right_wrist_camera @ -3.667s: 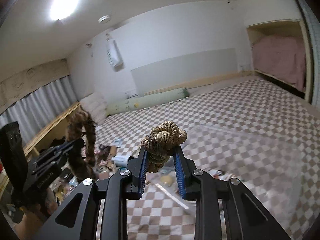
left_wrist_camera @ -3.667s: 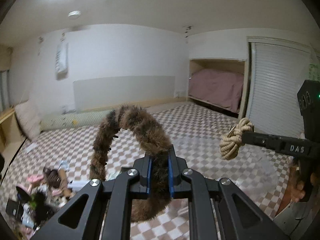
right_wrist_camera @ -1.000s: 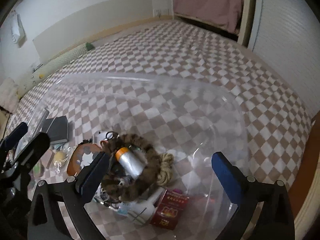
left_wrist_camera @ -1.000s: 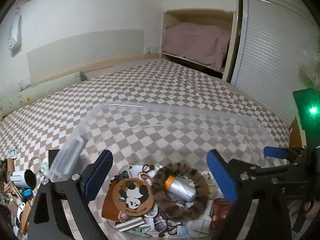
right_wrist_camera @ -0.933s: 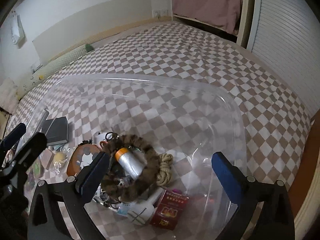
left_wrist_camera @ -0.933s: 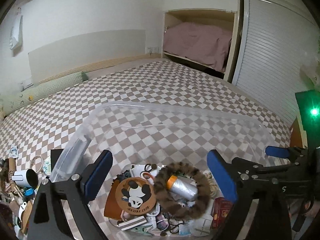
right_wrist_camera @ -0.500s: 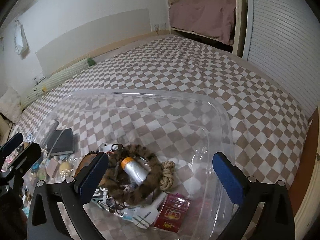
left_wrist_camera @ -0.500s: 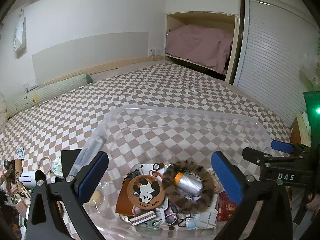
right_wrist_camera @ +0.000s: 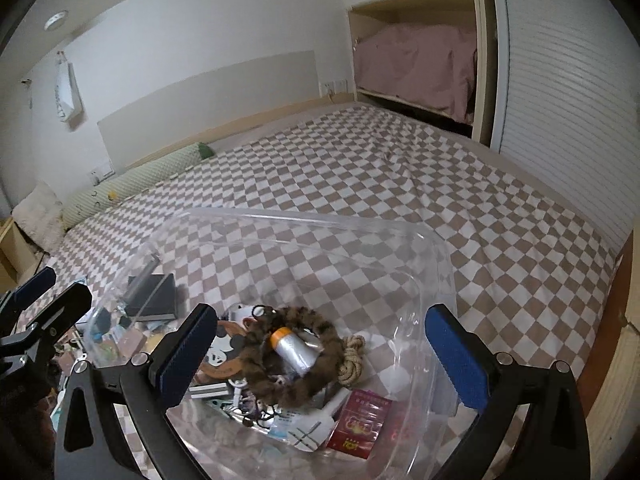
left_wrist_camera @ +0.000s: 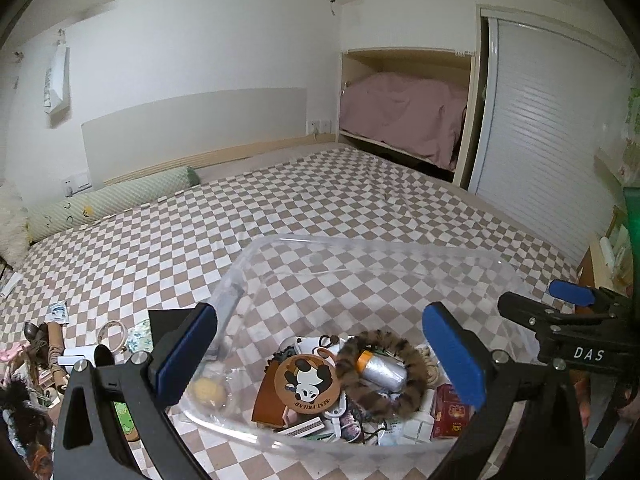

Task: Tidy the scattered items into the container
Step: 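Raise both open grippers up out of the clear box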

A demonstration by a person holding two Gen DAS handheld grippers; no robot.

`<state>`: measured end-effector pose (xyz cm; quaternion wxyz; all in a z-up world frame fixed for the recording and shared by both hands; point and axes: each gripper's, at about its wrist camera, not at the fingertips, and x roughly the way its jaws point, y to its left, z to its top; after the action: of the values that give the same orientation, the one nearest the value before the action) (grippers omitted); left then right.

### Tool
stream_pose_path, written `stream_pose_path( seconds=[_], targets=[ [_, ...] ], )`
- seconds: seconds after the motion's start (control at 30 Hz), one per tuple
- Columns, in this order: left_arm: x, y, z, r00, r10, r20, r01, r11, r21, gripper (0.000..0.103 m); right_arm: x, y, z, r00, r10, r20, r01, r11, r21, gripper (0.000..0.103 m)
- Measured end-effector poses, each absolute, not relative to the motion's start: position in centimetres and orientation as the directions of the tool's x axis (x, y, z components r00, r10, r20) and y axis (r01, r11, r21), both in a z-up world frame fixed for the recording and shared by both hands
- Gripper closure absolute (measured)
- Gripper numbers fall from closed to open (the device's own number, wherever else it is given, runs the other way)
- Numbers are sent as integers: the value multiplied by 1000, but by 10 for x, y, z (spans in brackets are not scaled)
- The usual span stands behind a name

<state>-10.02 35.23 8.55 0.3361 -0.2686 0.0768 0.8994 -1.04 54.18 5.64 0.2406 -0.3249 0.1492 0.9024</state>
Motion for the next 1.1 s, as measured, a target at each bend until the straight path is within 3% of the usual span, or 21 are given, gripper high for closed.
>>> stream_pose_path(
  seconds=[0.53,1.1],
  targets=[
    [-57,262,118,-692,580,-430,-625,-779,-46,0,37,464,91,-761,391,-517,-464,-886,13,0],
    [-33,181,86,-727,501,-469,-552,-833,-34,0,65,411,82,-798,362,-482,-420,-908,14,0]
  ],
)
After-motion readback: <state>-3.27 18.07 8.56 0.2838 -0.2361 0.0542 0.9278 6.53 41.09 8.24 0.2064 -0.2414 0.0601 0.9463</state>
